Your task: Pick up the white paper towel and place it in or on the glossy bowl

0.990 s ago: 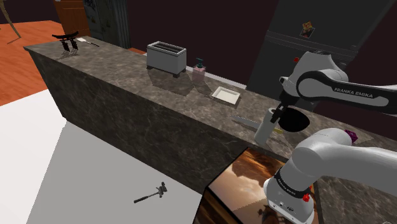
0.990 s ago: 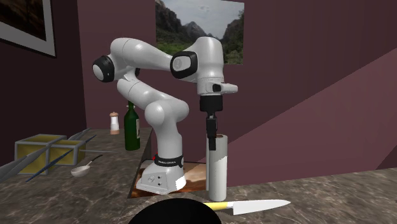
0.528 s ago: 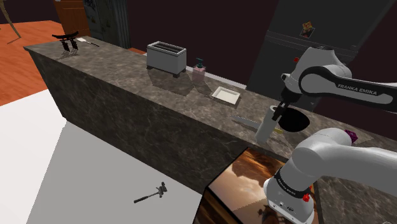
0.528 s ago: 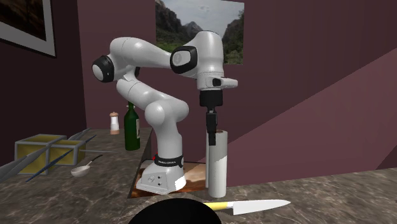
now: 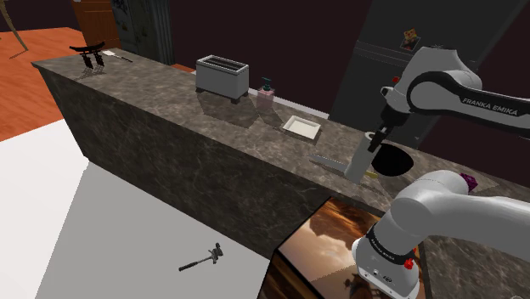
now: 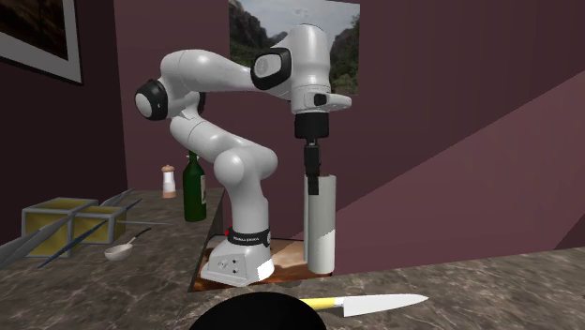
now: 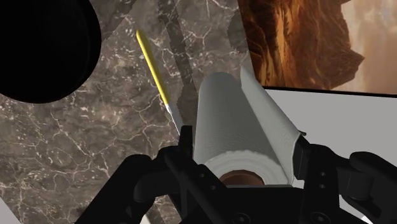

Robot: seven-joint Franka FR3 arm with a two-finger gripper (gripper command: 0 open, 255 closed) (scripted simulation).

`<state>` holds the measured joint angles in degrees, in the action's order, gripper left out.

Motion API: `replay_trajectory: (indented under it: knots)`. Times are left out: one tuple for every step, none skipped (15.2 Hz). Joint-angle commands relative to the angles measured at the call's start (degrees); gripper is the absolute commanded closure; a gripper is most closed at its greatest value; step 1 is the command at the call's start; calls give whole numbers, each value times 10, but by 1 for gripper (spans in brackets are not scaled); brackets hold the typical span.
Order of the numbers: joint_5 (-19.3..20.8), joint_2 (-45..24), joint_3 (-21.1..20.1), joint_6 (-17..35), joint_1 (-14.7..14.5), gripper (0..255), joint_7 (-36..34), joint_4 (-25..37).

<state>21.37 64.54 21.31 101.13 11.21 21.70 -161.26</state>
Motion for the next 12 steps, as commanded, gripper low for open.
replay_trajectory:
  knots:
    - [-6,1,-6,-16,-3,255,1,16]
    - [-9,0,-9,-23,-4,255,1,24]
    - [-12,-1,-11,-30,-6,255,2,31]
    - [-14,-2,-14,-37,-7,255,2,39]
    - [-17,-3,-16,-43,-9,255,3,47]
    - [-19,-5,-19,-50,-10,255,3,55]
    - [-22,-6,-21,-56,-11,255,3,63]
    - [-24,-8,-23,-63,-13,255,4,72]
    - [-27,-10,-26,-69,-14,255,4,80]
    - [-29,-12,-28,-76,-15,255,5,88]
    - [-31,-14,-30,-82,-16,255,5,97]
    - [-33,-16,-32,-88,-17,255,5,105]
